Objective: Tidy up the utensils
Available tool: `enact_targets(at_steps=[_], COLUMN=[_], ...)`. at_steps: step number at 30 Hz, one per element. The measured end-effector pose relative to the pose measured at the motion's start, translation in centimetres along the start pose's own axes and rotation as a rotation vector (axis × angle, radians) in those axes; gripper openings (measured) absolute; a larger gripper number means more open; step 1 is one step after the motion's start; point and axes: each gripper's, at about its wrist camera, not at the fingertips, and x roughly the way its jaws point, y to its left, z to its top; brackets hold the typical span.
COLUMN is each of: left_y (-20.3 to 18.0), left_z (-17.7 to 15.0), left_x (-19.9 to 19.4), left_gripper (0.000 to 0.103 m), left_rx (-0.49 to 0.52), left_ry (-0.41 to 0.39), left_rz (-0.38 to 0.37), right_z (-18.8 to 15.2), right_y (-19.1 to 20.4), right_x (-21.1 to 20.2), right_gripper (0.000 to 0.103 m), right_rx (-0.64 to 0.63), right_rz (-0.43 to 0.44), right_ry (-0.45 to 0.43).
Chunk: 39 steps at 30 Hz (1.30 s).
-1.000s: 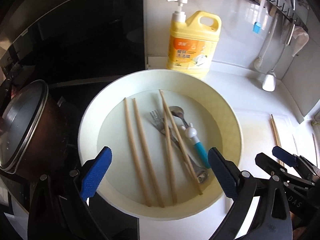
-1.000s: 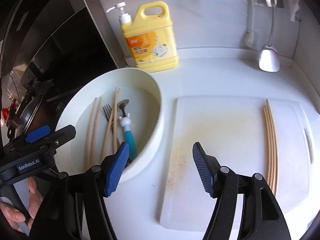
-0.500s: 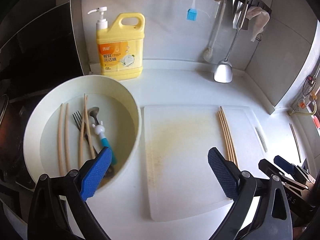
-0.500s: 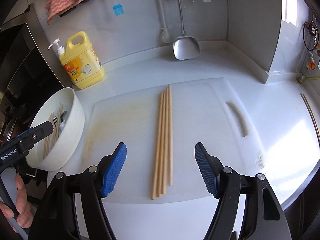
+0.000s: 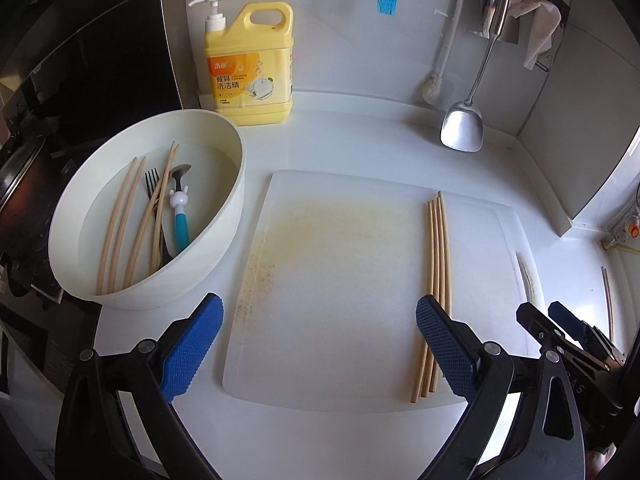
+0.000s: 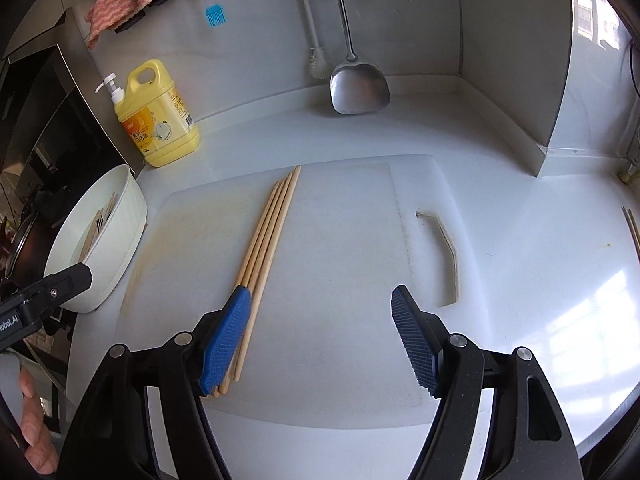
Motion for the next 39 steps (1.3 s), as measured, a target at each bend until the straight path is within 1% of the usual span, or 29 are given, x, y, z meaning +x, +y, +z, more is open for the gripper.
enact_targets(at_steps=[1, 3, 7, 10, 18, 26, 29, 34, 39], left_y=[0.0, 0.1, 0.0, 0.3, 0.8, 1.2, 1.2, 0.9, 0.8], left_z=[-0.1, -0.2, -0.2, 0.1, 0.9, 1.0, 1.1, 1.2, 1.3], left_x=[0.2, 0.8, 2.6, 3.0, 4.8, 6.1, 6.4, 6.8, 7.0], left_gripper=[0.096, 0.096, 0.096, 0.096, 0.096, 0.096, 0.096, 0.096, 0.096], left_rx=[0.007, 0.013, 0.032, 0.029, 0.034, 0.035, 0.039, 0.041, 0.041], left_ry=[-0.009, -0.020, -0.005, -0.030, -0.024, 0.005, 0.007, 0.011, 0.015], left_rz=[0.006, -0.007, -0.013, -0.016, -0.040, -0.059, -0.065, -0.068, -0.070], right_z=[0.1, 0.2, 0.2, 0.3, 0.8, 0.7, 0.7, 0.6, 0.7], right_y=[0.1, 0.3, 0.9, 1.7, 3.1, 3.5, 3.6, 3.7, 3.9], right_x=[0.4, 1.2, 3.2, 4.6, 6.7, 7.9, 8.2, 8.5, 8.7], right_gripper=[0.070, 0.070, 0.070, 0.070, 0.070, 0.070, 0.070, 0.070, 0.070], right_rx=[0.003, 0.005, 0.015, 0.005, -0.011, -0.033, -0.047, -0.058, -0.080], right_rz=[0.004, 0.002, -0.025, -0.041, -0.097, -0.142, -0.171, -0.176, -0.199], right_ry=[-0.002, -0.006, 0.011, 0.018, -0.003, -0.005, -0.006, -0.002, -0.014])
